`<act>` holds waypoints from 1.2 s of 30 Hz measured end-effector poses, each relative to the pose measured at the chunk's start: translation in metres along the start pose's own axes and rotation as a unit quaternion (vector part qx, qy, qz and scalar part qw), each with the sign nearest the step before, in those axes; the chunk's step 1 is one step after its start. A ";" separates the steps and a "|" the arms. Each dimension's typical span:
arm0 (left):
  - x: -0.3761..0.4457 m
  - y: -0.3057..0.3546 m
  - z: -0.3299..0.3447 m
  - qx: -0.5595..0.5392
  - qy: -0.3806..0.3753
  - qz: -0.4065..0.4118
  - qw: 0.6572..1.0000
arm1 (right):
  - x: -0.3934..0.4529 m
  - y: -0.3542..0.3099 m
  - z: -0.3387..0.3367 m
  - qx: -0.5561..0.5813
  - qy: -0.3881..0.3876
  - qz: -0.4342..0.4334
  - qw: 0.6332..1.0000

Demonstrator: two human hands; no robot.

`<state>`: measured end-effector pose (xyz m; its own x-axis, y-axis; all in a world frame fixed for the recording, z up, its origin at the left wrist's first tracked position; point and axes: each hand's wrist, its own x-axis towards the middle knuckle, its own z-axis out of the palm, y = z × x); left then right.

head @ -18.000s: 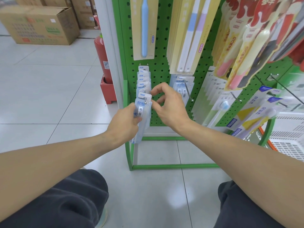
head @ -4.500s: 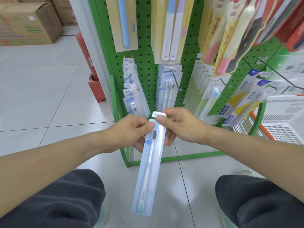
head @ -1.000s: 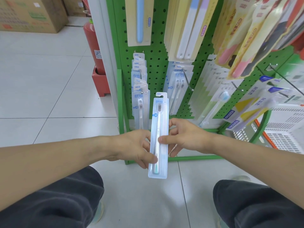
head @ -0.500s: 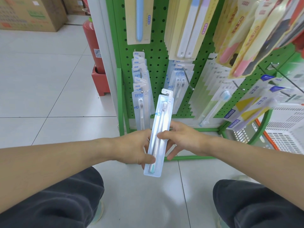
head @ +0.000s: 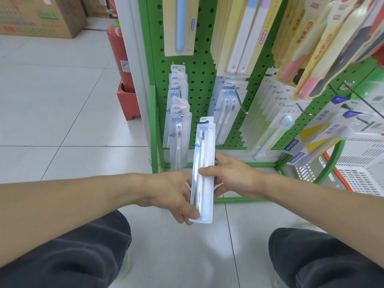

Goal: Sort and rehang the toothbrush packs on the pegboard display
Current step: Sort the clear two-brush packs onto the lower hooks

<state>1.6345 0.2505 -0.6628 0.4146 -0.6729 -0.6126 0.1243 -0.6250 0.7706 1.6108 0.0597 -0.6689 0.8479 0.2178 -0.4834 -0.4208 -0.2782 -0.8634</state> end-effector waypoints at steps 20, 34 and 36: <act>0.004 -0.004 0.003 0.091 0.059 -0.014 0.994 | -0.008 0.009 0.002 0.016 -0.076 0.030 0.997; 0.003 0.001 -0.004 0.007 0.036 -0.010 0.999 | 0.000 -0.010 -0.018 -0.013 0.129 -0.054 0.990; 0.003 0.001 -0.004 0.016 0.033 -0.013 0.999 | -0.001 -0.013 -0.019 -0.020 0.147 -0.057 0.987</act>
<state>1.6400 0.2491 -0.6628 0.4702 -0.6296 -0.6185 0.1076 -0.6547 0.7482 1.6213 0.0453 -0.6538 0.9485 -0.0302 -0.3154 -0.3092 -0.3062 -0.9003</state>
